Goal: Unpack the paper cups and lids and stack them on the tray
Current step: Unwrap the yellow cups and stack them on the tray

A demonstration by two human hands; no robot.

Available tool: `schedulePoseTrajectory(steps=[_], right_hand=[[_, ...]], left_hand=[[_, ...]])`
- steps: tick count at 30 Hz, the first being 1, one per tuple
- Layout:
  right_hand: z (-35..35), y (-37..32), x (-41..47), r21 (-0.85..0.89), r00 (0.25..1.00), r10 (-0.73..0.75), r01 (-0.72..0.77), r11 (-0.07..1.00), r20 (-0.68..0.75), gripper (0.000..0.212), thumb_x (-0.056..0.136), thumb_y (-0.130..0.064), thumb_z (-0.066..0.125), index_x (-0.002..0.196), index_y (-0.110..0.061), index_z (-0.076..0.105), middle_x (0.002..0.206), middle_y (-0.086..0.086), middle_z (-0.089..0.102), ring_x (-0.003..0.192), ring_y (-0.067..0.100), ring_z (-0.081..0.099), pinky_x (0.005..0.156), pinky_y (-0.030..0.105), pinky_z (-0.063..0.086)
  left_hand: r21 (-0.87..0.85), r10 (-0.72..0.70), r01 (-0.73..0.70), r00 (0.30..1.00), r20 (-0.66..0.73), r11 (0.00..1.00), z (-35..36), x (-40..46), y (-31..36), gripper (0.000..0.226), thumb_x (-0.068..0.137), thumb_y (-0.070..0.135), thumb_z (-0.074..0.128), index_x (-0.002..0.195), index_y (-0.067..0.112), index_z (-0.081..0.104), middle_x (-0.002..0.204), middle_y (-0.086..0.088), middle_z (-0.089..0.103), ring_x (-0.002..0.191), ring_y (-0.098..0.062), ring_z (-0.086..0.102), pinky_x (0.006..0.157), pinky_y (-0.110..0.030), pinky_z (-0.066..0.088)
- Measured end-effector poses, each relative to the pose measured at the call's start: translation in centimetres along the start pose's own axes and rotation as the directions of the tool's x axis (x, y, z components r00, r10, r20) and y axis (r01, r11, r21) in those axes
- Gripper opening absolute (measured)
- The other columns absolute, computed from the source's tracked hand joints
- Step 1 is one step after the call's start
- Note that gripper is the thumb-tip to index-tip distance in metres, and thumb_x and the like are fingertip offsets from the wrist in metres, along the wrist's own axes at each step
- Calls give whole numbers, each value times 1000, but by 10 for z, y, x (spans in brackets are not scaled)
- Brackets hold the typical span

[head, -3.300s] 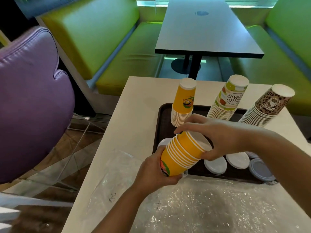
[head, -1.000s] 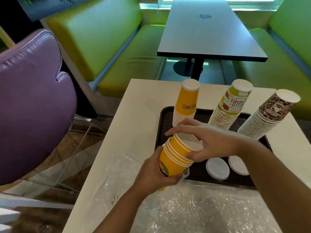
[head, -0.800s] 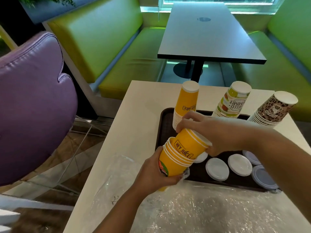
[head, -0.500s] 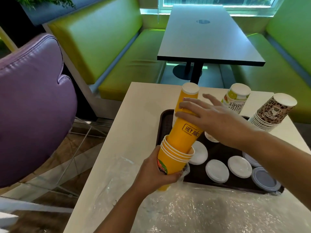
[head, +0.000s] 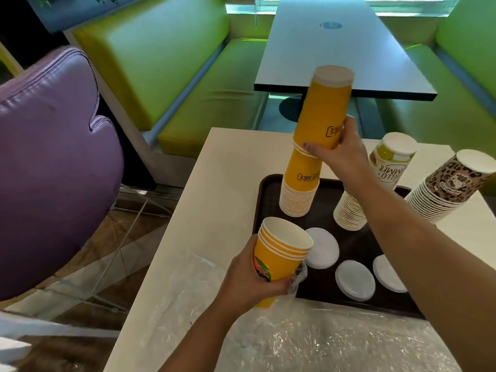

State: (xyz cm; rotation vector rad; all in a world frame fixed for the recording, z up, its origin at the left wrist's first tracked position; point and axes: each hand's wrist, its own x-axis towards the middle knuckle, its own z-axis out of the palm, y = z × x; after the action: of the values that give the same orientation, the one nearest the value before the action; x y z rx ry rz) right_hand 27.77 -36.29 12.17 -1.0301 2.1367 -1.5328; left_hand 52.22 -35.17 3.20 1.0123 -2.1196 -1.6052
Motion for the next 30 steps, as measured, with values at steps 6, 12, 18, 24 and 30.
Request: schedulePoseTrajectory(steps=[6,12,18,24,30], right_hand=[[21,34,7,0,988,151,-151,989,15,78,75,-26,78,138,-21,33,134,1,50,120,20,50,95,39,46],[30,63,1,-142,986,155,-145,979,59,82,73,-26,79,139,-18,30,137,5,47,125,25,46,96,39,44],[35,77,-5,-233,990,140,-128,964,35,83,72,-30,80,138,-16,32,137,7,48,125,26,46,99,41,43],[34,74,-17,-224,992,91,-109,968,-90,98,71,-36,80,147,-17,21,145,8,41,132,25,41,104,40,37],[20,48,-80,21,963,-172,171,985,210,67,80,-53,65,135,-25,40,133,-7,50,124,2,46,100,25,41]], left_hand=[[2,-19,19,1000,12,1000,-1,9,-5,76,49,59,76,115,49,38,110,25,55,102,4,56,78,-10,49],[-7,-30,30,1000,6,1000,-2,16,-12,88,49,59,75,128,41,39,116,18,58,107,-4,58,87,-24,53],[-3,-50,50,999,1,999,-4,18,-16,68,62,35,84,113,49,41,105,25,57,99,13,54,74,-8,49],[-1,-62,62,998,-4,998,-3,14,-14,67,60,37,83,110,48,41,105,25,56,97,8,56,72,-10,48],[7,-48,48,998,-27,999,-4,7,-16,61,63,30,85,104,45,44,99,21,58,91,18,54,68,-5,46]])
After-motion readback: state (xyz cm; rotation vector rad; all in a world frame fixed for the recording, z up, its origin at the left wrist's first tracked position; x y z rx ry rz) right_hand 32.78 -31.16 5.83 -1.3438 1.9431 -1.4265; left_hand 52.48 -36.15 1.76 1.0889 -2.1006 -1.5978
